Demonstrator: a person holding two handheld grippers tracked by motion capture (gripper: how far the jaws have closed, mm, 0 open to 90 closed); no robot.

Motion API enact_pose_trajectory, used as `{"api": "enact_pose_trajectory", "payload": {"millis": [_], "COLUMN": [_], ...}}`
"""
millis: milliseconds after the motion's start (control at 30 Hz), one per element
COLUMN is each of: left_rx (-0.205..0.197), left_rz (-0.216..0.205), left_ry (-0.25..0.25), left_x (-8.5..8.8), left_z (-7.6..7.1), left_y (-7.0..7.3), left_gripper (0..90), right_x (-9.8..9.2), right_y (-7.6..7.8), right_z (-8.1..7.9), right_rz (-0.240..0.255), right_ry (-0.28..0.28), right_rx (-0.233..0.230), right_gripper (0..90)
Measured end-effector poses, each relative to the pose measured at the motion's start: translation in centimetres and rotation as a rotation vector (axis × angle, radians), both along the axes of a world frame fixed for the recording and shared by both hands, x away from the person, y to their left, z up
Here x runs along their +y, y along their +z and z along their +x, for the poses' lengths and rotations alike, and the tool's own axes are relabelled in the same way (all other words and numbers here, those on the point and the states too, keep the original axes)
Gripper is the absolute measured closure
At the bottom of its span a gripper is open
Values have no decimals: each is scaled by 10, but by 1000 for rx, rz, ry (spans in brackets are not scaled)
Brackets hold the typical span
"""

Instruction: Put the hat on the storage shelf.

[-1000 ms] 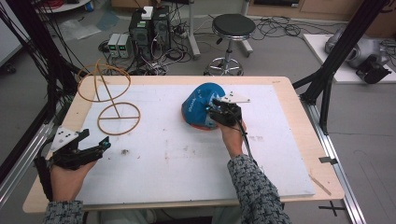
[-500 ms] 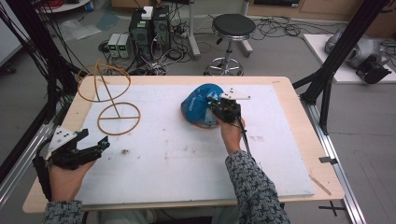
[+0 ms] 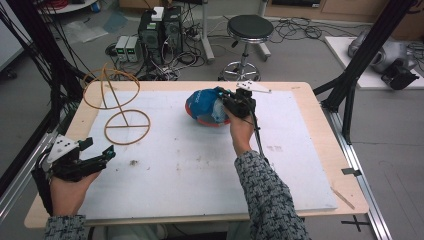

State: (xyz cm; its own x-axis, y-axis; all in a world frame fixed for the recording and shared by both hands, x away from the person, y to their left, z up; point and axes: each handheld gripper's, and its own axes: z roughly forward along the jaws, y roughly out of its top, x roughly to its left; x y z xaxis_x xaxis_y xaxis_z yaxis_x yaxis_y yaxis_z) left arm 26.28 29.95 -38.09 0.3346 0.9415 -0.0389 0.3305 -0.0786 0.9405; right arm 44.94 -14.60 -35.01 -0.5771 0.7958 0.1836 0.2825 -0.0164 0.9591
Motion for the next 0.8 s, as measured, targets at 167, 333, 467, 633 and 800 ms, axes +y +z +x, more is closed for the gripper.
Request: {"api": "enact_pose_trajectory", "payload": {"millis": [167, 333, 467, 633, 800], "left_rx": [-1, -7, -6, -7, -10], "left_rz": [-9, -12, -14, -16, -18], "left_ry": [1, 6, 8, 10, 13], "left_x": [2, 4, 6, 6, 8], "left_z": [0, -1, -2, -2, -3], "left_y": [1, 3, 3, 3, 5], "left_gripper": [217, 218, 217, 217, 217], "right_x": [6, 11, 20, 35, 50], "right_y": [13, 30, 46, 69, 88], "right_z": [8, 16, 20, 24, 27], "right_rz": [33, 64, 90, 94, 123], "right_ry": [-7, -12, -16, -5, 7], "right_rx": [6, -8, -19, -50, -77], "right_gripper": [883, 886, 887, 887, 887]}}
